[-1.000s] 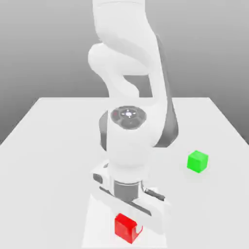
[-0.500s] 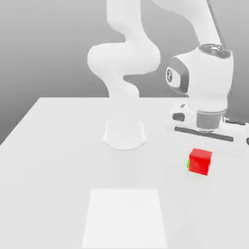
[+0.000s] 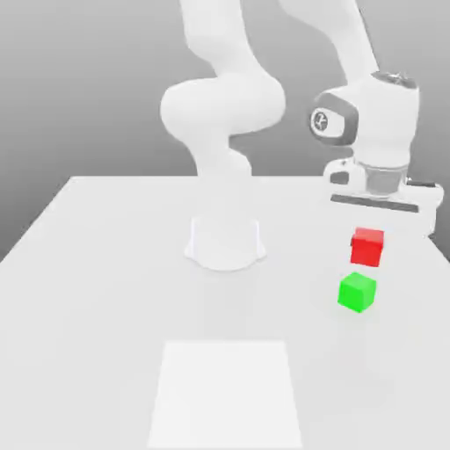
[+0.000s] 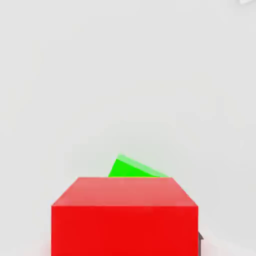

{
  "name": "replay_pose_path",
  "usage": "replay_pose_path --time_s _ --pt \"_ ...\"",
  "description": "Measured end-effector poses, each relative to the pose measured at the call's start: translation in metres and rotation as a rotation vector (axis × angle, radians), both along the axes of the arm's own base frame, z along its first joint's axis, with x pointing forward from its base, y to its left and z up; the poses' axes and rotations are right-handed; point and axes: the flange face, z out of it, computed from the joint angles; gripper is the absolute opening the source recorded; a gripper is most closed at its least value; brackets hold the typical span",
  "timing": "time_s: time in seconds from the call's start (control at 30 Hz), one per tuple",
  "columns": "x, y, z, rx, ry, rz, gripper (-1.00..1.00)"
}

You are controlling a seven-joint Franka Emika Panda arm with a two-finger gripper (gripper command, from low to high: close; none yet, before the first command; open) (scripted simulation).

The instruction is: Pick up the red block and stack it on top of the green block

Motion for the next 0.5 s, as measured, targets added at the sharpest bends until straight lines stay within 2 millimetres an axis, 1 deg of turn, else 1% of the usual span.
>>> replay_pose_path --time_s 0.5 --pt "-0.003 -0.002 -0.045 0.002 0.013 -0.002 -1.0"
